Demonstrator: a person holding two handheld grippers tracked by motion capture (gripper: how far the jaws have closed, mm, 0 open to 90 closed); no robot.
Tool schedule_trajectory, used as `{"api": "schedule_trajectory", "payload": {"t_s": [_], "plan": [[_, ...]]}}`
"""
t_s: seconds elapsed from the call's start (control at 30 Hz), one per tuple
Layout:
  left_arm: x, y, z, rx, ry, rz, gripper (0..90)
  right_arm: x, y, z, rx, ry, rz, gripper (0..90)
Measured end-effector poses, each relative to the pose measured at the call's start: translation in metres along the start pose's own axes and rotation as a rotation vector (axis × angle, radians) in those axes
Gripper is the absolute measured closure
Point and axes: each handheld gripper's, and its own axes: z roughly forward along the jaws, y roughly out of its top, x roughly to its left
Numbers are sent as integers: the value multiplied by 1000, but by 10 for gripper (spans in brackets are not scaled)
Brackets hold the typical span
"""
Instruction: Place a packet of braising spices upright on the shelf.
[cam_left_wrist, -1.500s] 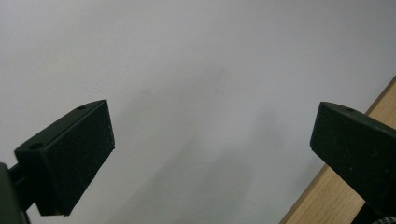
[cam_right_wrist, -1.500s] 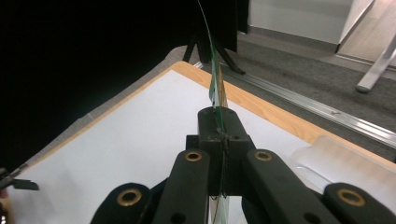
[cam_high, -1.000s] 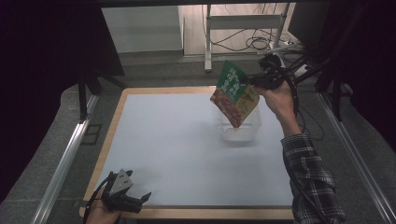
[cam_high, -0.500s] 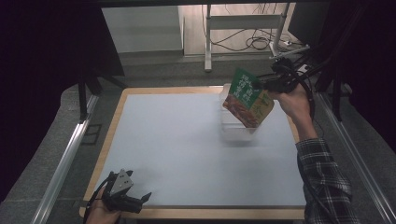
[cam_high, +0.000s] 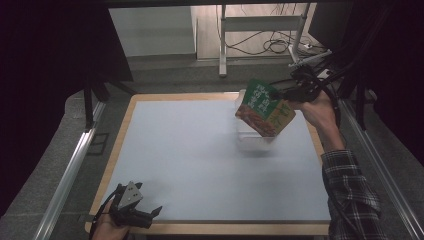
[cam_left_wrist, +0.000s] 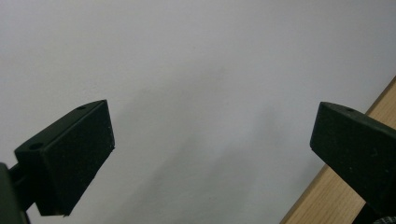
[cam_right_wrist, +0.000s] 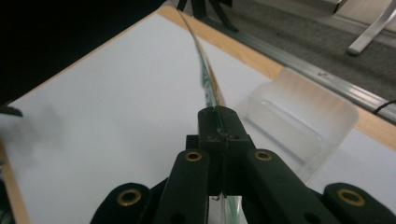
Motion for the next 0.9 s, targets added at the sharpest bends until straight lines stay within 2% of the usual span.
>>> {"api": "schedule_trajectory", "payload": {"t_s": [0.03,0.1,0.13,0.17,0.2,0.23,0.43,0.6,0.63,0.7,0.87,0.9], "plan": [[0,0,0,4,2,6,0,1,0,1,13,17,-4,888],[0,0,0,4,2,5,0,2,-1,4,30,7,-12,888],[0,0,0,4,2,5,0,1,-1,7,37,-5,-10,888],[-1,0,0,5,2,5,0,1,-1,10,50,-37,-7,889],[-1,0,0,5,2,5,0,1,-1,10,50,-37,-7,889],[0,0,0,4,1,3,0,-1,-1,16,72,-85,-2,889],[0,0,0,0,-1,-3,0,-3,3,25,82,-95,-4,889],[0,0,0,3,0,3,0,-3,4,38,126,-108,-18,889],[0,0,0,4,1,3,0,-2,3,45,132,-116,-29,889],[0,0,0,2,0,1,0,-2,3,49,124,-110,-26,889],[0,0,0,4,0,2,0,-3,4,55,127,-130,-24,889],[0,0,0,4,1,4,0,-4,2,56,127,-134,-11,889]]}}
